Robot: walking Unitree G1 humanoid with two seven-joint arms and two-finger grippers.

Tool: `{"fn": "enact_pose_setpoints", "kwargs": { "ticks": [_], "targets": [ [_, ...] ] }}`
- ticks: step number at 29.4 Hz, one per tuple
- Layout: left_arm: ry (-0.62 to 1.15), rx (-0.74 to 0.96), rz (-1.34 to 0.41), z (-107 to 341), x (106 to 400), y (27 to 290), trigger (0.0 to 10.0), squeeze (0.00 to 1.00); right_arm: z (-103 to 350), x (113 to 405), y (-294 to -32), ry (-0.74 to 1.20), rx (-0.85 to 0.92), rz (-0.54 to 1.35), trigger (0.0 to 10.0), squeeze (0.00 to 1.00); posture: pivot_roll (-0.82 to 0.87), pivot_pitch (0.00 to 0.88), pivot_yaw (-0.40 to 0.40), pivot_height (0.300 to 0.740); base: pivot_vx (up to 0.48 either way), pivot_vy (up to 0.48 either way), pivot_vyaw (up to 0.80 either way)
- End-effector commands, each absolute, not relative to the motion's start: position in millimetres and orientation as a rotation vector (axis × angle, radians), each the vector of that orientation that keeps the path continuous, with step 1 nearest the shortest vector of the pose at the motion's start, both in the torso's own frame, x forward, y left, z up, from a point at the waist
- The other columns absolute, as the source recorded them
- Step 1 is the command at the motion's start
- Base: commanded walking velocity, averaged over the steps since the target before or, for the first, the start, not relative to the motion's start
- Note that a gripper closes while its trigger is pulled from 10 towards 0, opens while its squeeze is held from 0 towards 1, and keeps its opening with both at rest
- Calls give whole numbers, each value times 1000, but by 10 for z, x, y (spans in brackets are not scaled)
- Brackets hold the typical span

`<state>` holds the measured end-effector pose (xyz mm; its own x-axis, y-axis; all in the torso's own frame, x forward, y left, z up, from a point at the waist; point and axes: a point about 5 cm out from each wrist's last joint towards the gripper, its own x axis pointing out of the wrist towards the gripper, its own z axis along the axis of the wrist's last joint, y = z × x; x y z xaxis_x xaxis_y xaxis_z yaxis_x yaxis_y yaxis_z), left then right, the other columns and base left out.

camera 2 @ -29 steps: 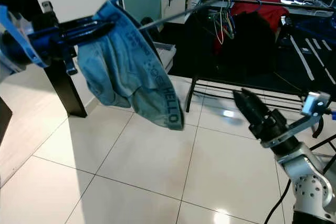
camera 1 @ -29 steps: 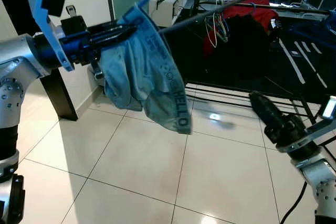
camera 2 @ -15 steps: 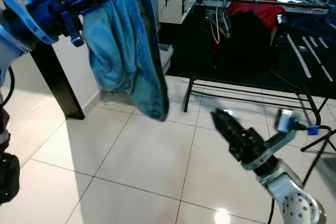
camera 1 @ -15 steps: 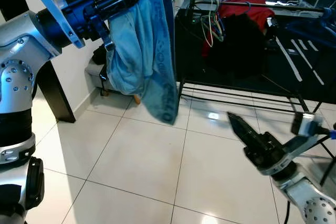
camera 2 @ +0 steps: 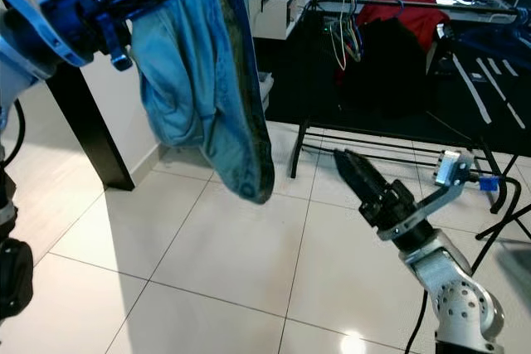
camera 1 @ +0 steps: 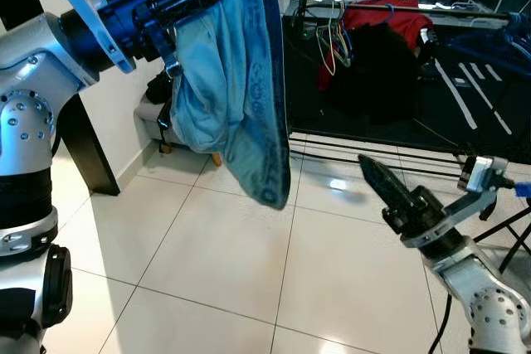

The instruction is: Hang hanger

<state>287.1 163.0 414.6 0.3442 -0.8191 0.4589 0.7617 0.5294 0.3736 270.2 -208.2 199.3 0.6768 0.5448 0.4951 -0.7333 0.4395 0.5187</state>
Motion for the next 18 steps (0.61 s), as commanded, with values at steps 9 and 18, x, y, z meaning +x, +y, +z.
{"fn": "enact_pose_setpoints", "kwargs": {
  "ticks": [9, 18],
  "targets": [
    [-693, 81, -1094, 4169, 2760, 1534, 0, 0, 1899, 2769, -1855, -137, 750, 823, 10000, 0, 12, 48, -12, 740, 0, 0, 0],
    [-696, 80, -1108, 4155, 2737, 1489, 0, 0, 1893, 2784, -1816, -116, 733, 832, 10000, 0, 13, 38, -17, 740, 0, 0, 0]
  ]
}}
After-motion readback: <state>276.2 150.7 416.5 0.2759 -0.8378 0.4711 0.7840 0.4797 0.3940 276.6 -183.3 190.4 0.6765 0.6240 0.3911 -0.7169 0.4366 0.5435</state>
